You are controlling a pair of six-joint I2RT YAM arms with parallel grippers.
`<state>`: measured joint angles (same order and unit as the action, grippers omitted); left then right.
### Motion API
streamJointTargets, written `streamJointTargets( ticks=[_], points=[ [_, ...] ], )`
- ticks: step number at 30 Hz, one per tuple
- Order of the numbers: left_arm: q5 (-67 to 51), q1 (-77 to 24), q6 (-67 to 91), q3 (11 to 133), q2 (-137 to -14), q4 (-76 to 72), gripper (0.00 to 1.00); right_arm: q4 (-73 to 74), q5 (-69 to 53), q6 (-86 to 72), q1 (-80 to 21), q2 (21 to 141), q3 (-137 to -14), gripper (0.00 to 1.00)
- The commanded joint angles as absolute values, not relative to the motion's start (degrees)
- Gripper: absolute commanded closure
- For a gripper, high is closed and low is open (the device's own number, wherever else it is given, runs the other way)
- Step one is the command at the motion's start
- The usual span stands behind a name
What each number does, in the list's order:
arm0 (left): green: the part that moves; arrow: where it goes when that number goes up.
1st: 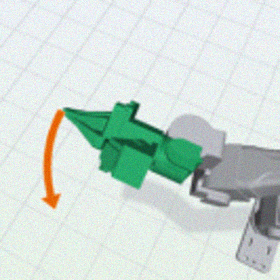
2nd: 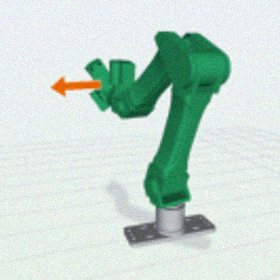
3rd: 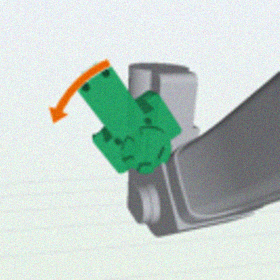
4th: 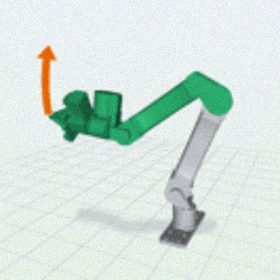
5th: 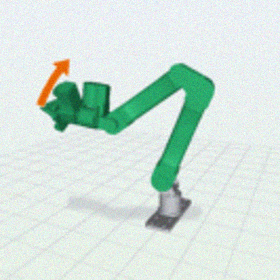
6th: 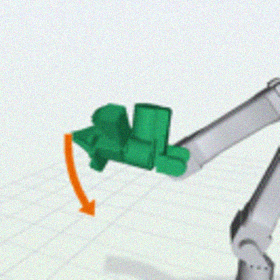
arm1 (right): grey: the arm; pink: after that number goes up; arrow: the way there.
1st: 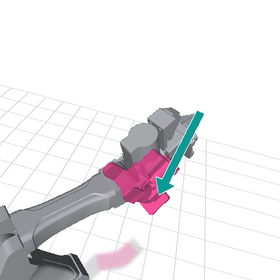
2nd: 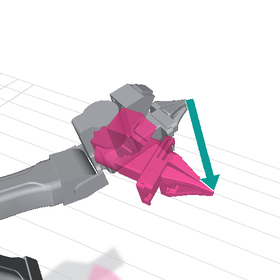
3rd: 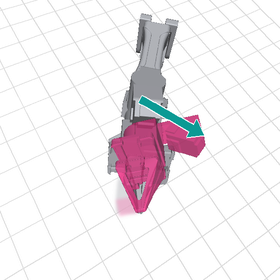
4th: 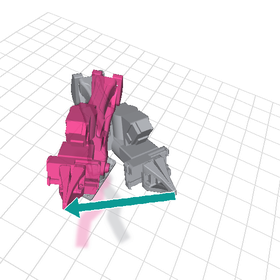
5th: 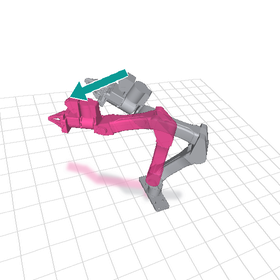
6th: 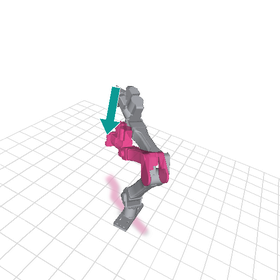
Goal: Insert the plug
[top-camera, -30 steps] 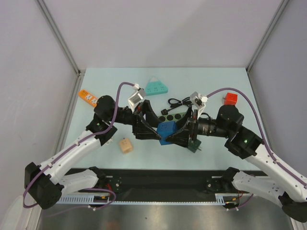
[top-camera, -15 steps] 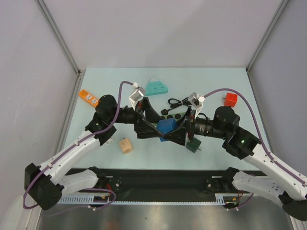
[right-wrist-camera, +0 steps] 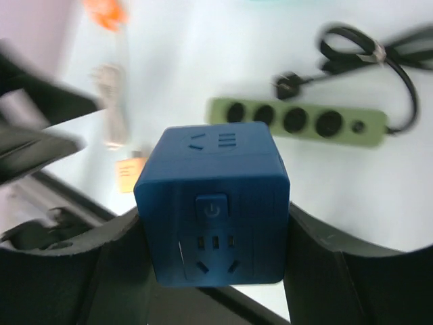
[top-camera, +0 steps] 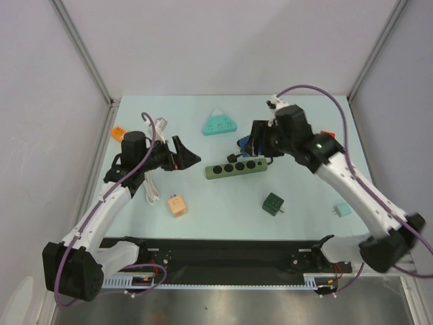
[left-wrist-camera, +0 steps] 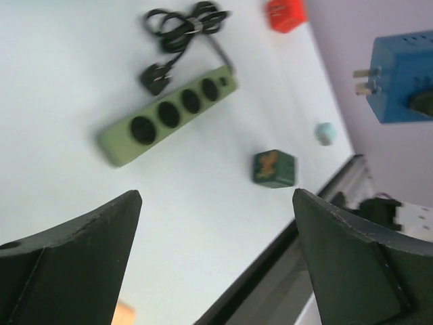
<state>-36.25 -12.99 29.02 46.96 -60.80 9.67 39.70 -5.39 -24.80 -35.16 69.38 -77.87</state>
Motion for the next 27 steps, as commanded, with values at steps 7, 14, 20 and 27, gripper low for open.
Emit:
streamJointTargets(
  ticks=[7,14,20,27],
  points=[
    [-19.79,-12.92,21.88,46.15,-54.14,18.9,0.0,54.22,10.19,-20.57,-33.49,96.75,-95.08,1.0],
    [-20.12,-13.01,21.8,45.26,-53.17,18.81,0.0,56.25,6.78,-18.02,-31.47,105.9,-98.96,1.0],
    [-21.44,-13.01,21.89,45.18,-53.79,18.55,0.0,51.25,3.18,-16.62,-29.89,105.74,-95.28,1.0],
    [-21.27,-13.01,22.15,44.91,-53.88,18.37,0.0,45.44,0.62,-17.31,-29.09,105.12,-89.21,1.0]
  ],
)
